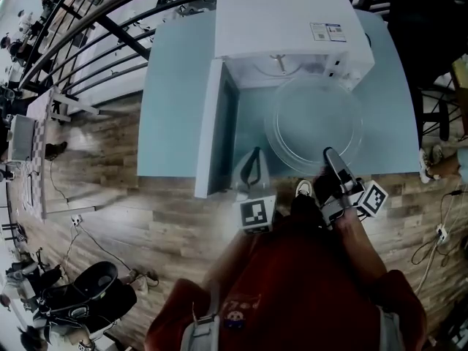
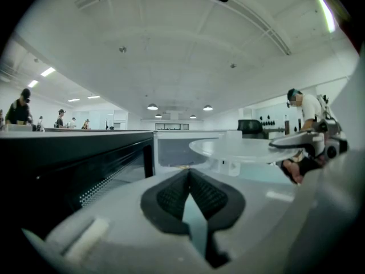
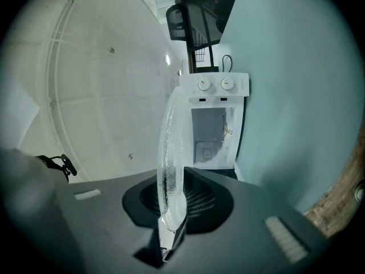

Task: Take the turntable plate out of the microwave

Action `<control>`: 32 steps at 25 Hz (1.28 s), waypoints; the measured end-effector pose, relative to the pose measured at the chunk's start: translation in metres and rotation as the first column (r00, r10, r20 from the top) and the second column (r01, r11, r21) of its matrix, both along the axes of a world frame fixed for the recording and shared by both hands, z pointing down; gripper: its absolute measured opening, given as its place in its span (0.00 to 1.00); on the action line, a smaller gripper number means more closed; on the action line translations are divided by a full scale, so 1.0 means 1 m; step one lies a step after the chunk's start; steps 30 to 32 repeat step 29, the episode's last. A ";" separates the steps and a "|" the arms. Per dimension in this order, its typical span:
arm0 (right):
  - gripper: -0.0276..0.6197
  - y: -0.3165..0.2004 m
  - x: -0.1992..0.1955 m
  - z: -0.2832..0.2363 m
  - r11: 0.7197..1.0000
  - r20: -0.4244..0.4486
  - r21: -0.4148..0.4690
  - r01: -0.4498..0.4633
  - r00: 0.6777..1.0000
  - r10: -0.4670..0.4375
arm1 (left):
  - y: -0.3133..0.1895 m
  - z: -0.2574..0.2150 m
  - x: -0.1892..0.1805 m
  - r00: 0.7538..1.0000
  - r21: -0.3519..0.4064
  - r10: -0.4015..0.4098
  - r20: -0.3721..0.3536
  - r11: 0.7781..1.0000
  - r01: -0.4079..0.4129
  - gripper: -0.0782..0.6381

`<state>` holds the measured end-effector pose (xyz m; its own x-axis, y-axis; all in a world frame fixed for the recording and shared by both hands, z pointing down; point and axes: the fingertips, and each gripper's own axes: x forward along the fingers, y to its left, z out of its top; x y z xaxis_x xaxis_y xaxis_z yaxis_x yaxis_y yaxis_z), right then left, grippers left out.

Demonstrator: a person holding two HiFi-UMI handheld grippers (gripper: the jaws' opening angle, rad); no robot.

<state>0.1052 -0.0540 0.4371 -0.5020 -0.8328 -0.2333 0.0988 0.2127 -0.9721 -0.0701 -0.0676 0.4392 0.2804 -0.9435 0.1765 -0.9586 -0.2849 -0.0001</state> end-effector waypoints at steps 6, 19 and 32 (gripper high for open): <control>0.10 -0.003 -0.005 0.000 1.000 0.001 -0.002 0.000 1.000 0.000 | -0.002 0.001 -0.007 1.000 0.004 -0.004 0.002 1.000 0.004 0.11; 0.10 -0.014 -0.019 0.003 1.000 -0.007 0.000 0.023 1.000 -0.023 | -0.011 0.002 -0.016 1.000 -0.005 -0.016 -0.002 1.000 0.016 0.11; 0.10 -0.015 -0.019 0.003 1.000 -0.016 0.001 0.027 1.000 -0.027 | -0.012 0.009 -0.016 1.000 -0.036 -0.011 0.015 0.999 0.012 0.11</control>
